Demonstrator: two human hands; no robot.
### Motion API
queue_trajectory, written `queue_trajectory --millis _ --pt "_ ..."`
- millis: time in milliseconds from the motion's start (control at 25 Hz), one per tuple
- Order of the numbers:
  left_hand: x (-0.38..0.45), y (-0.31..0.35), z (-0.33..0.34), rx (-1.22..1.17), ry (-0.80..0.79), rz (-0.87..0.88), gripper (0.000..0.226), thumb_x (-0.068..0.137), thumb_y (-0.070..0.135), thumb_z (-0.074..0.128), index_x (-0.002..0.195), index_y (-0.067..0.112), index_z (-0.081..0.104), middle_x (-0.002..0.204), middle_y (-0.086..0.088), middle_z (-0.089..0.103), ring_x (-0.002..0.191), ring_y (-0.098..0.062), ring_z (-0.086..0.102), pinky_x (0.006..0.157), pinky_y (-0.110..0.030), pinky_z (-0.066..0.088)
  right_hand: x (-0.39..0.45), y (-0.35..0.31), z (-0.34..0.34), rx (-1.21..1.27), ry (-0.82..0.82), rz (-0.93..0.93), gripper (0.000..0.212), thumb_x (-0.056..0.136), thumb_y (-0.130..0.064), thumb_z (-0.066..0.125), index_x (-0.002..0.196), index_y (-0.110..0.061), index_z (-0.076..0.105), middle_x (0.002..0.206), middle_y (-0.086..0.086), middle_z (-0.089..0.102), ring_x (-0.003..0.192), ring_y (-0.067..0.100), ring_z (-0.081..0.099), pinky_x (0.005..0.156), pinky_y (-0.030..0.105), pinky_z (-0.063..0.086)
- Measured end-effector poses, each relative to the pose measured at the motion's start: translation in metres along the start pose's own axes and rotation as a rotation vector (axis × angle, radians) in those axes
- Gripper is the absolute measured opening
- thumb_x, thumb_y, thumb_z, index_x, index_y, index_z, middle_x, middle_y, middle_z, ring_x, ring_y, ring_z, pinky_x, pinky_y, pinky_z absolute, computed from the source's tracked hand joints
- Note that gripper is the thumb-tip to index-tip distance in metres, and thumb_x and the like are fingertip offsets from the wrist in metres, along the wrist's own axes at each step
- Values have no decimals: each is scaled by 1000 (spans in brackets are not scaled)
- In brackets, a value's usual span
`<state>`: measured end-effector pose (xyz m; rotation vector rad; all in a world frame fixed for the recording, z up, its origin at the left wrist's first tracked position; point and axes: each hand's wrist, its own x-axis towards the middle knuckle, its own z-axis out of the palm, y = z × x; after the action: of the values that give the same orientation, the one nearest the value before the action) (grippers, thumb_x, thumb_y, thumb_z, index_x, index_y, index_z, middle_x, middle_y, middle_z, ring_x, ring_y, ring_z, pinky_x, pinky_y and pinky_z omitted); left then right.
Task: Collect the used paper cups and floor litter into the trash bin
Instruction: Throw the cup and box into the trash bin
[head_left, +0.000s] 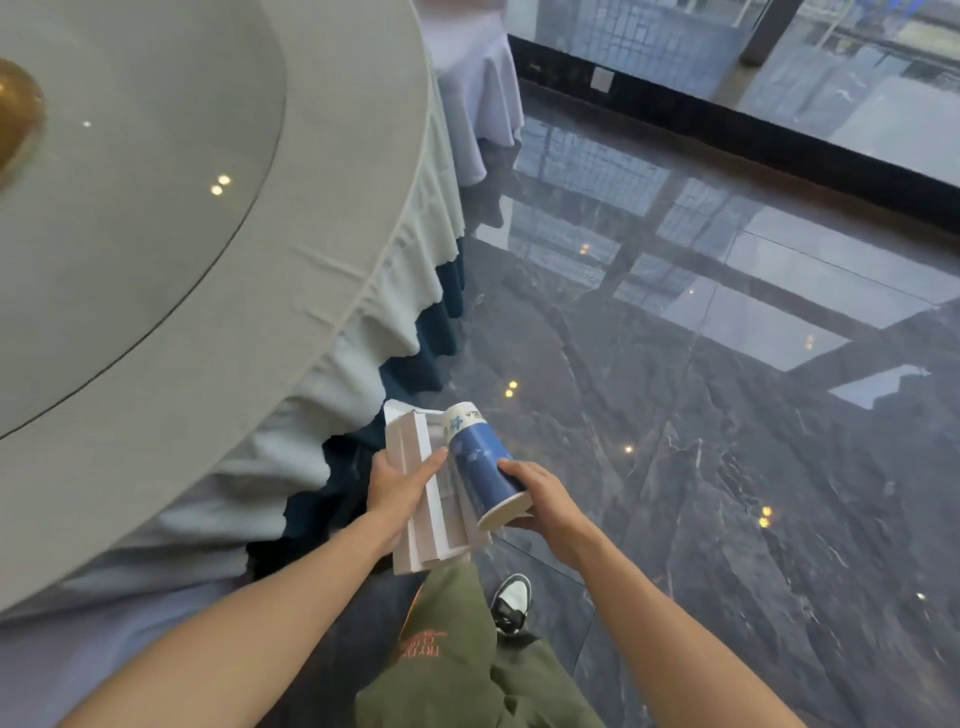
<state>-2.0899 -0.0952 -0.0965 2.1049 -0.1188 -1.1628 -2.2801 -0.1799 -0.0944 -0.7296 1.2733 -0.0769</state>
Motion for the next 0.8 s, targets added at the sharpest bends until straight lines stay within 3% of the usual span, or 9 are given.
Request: queue_trajectory --millis 160,320,480,680,800 --pt "11 -48 -61 -16 68 -72 67 78 42 88 126 16 49 108 -1 66 90 -15 64 71 -34 49 16 33 40 49 82 77 59 82 -59 73 116 -12 64 110 20 74 91 27 75 83 48 64" --pt "21 -94 -123 6 35 -153 62 81 41 85 124 18 47 106 -1 65 90 -16 64 67 -32 48 33 69 90 -60 178 195 59 83 -52 69 120 -7 60 106 17 72 85 30 74 75 45 64" --pt "56 -140 -190 55 -33 -188 69 75 43 88 128 18 51 114 -5 69 98 -22 69 76 -38 55 59 103 159 -120 236 271 60 80 -49 67 121 -7 58 112 18 70 88 31 72 64 35 57" --pt "101 -161 -242 201 -175 -199 76 73 47 89 131 24 45 118 2 65 106 -21 66 97 -49 55 97 140 229 -139 330 390 66 86 -58 69 123 -5 58 104 12 67 91 29 69 67 38 59" --pt "126 -165 -256 250 -229 -172 82 68 50 90 132 21 48 120 1 67 107 -20 67 99 -47 55 123 147 255 -120 362 378 75 85 -60 71 127 1 58 115 17 67 99 35 70 57 35 54"
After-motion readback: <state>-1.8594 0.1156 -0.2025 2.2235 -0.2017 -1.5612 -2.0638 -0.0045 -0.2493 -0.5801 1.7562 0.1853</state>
